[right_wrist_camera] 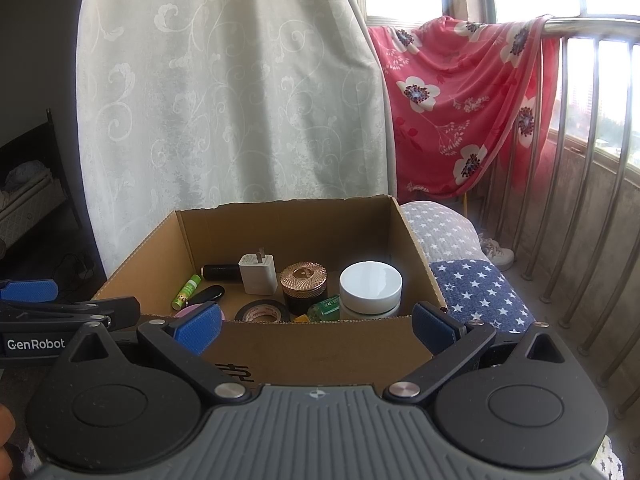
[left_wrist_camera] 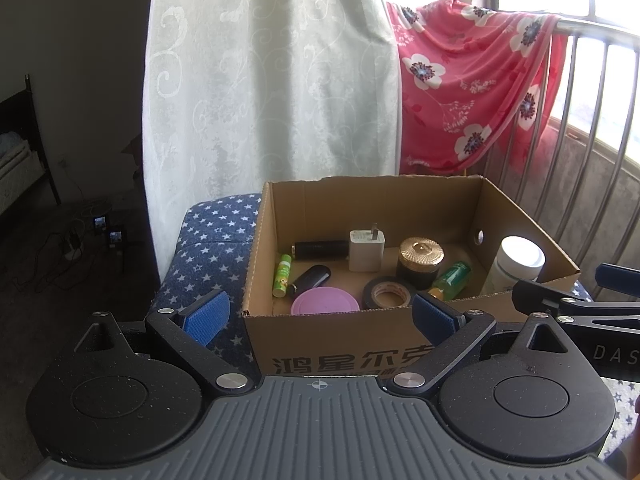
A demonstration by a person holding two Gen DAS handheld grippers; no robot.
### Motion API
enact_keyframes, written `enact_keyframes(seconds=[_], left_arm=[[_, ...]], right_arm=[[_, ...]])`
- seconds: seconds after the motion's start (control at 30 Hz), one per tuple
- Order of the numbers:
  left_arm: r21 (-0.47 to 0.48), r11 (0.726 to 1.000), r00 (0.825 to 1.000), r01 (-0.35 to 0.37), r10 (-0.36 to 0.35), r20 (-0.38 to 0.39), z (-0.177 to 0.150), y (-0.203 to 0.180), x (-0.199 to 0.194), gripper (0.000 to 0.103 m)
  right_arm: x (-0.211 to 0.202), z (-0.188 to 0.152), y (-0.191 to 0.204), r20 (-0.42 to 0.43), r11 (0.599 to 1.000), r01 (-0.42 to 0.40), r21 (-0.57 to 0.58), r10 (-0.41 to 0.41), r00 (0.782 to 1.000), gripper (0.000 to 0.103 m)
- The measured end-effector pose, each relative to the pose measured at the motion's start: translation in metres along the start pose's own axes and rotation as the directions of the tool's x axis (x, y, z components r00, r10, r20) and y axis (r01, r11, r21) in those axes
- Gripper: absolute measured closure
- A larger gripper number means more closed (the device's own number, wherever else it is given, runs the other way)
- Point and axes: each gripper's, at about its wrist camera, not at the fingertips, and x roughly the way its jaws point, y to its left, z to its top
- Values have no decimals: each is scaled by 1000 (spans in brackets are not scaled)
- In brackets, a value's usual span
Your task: Organize rigid objects
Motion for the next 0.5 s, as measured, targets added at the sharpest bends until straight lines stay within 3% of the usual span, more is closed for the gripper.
enact_keyframes(seconds=[0.5], left_arm=[[0, 1000, 1000, 5, -5, -5, -1, 0, -1, 4]], right_arm=[[-1, -1, -1, -1, 1000, -1, 3, 1, 1000, 0]])
